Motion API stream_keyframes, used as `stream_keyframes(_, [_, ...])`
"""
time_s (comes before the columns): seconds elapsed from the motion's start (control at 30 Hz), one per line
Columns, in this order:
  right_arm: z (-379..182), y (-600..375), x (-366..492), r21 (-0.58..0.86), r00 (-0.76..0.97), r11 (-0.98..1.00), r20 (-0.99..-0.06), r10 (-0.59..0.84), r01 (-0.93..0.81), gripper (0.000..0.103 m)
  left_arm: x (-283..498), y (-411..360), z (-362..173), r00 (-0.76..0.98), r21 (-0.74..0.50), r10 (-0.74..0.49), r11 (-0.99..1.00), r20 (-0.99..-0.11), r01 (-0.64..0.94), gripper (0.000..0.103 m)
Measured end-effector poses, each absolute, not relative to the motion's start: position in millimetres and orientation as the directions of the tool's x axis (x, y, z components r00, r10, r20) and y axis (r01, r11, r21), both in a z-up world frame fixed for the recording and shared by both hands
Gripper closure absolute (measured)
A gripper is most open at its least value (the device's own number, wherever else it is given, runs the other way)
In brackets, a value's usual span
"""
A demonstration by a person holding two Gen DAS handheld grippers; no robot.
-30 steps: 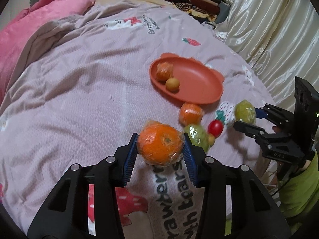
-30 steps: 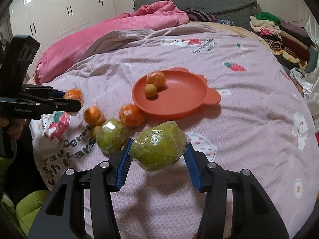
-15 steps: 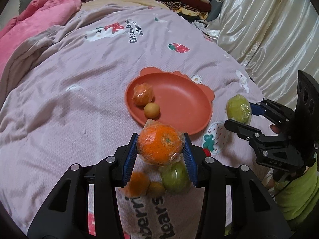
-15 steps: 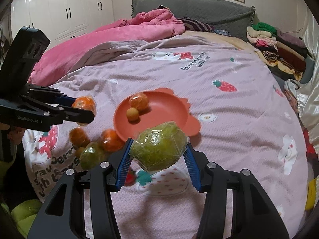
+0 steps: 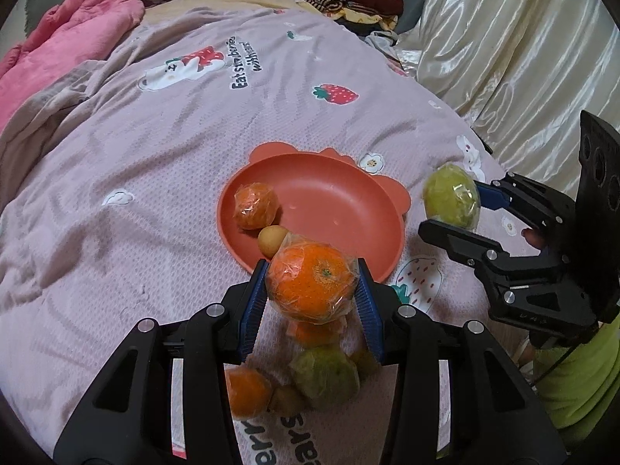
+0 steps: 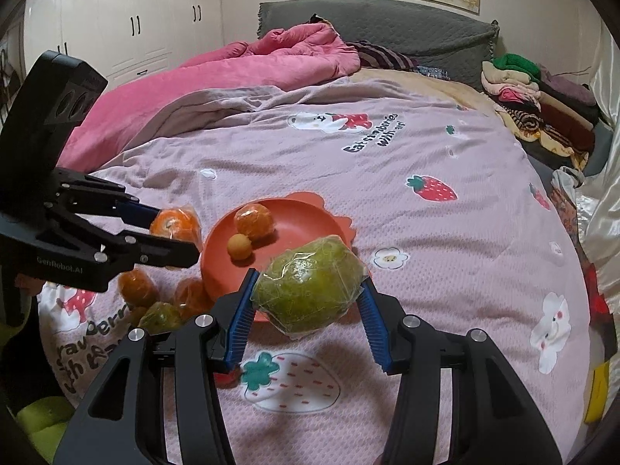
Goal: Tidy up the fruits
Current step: 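Carry both fruits to the plate and release the orange from the left tool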
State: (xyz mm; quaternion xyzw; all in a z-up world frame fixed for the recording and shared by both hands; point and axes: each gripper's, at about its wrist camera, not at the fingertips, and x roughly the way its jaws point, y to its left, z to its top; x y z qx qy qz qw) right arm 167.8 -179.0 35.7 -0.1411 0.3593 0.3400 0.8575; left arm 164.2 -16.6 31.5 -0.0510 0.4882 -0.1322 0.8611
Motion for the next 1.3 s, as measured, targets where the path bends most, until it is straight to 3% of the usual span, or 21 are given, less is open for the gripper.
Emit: stream_keyframes(1.3, [10.0, -142.8, 204.5, -0.08, 0.441, 0.653, -0.798, 0.411, -0.753, 0.054, 182.5, -15.3, 5.6, 0.426, -0.252, -0.31, 0.949, -0.85, 0.188, 0.065])
